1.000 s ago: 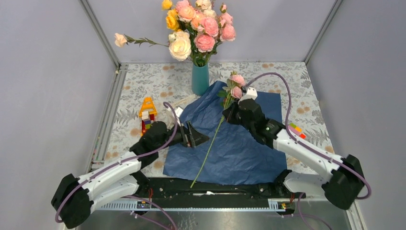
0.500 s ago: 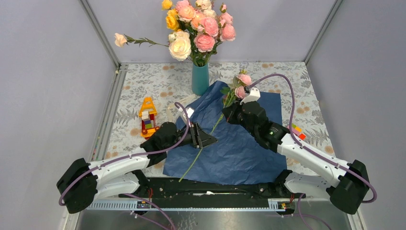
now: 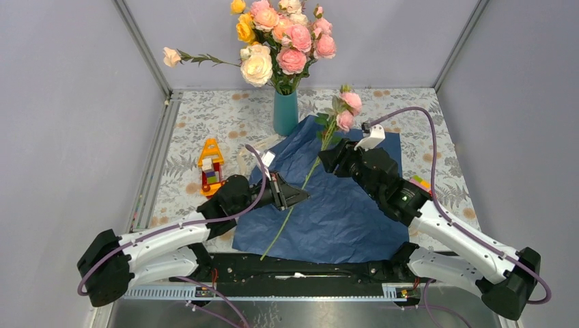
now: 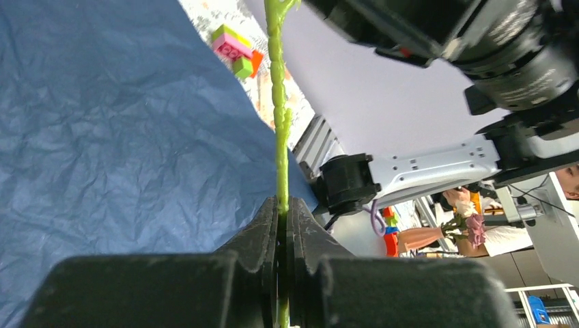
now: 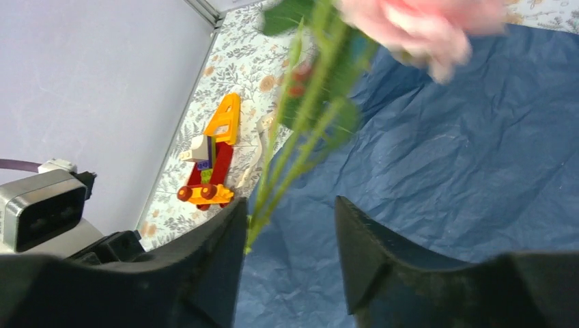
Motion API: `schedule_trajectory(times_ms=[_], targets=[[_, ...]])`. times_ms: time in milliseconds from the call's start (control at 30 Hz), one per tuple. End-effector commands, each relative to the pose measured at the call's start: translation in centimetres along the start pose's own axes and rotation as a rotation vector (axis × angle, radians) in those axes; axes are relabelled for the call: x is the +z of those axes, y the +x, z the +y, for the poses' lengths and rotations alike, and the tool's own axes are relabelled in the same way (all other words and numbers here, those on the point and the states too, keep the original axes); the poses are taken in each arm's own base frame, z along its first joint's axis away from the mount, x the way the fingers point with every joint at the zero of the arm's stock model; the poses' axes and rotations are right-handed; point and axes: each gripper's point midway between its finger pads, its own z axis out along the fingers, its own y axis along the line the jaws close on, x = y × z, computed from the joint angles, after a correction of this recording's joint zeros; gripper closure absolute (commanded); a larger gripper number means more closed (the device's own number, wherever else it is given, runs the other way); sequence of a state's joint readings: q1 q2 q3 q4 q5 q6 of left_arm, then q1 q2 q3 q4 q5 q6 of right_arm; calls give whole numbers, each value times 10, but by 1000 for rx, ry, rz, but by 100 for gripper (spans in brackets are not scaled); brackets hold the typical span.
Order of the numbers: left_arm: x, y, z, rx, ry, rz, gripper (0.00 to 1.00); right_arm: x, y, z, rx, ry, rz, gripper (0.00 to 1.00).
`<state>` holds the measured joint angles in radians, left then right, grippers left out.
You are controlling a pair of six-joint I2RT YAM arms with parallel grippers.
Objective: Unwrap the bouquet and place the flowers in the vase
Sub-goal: Insert the fake flower into the vase.
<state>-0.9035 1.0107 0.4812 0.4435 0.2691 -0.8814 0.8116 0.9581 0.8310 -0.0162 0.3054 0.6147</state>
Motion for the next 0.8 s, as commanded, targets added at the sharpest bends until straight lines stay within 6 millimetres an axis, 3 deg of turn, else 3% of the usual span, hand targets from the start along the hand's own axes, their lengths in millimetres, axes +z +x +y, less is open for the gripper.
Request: schedule_trajectory(times_ms=[0, 100, 233, 367, 567, 767], targets=[[-11, -37, -38, 81, 123, -165, 100, -16, -24, 8, -18, -5, -38, 35], [-16, -42, -48, 85, 151, -176, 100, -21, -28, 26, 5, -88, 4, 26], [-21, -45, -56, 82, 172, -186, 100, -31, -36, 61, 43, -259, 39, 23], [-23, -45, -57, 83, 176, -189, 100, -39, -49, 76, 83, -334, 33, 21], [-27, -44, -63, 98, 198, -182, 100, -38, -52, 97, 119, -459, 84, 35], [-30, -45, -65, 102, 196, -183, 100, -33, -47, 106, 127, -499, 119, 39]])
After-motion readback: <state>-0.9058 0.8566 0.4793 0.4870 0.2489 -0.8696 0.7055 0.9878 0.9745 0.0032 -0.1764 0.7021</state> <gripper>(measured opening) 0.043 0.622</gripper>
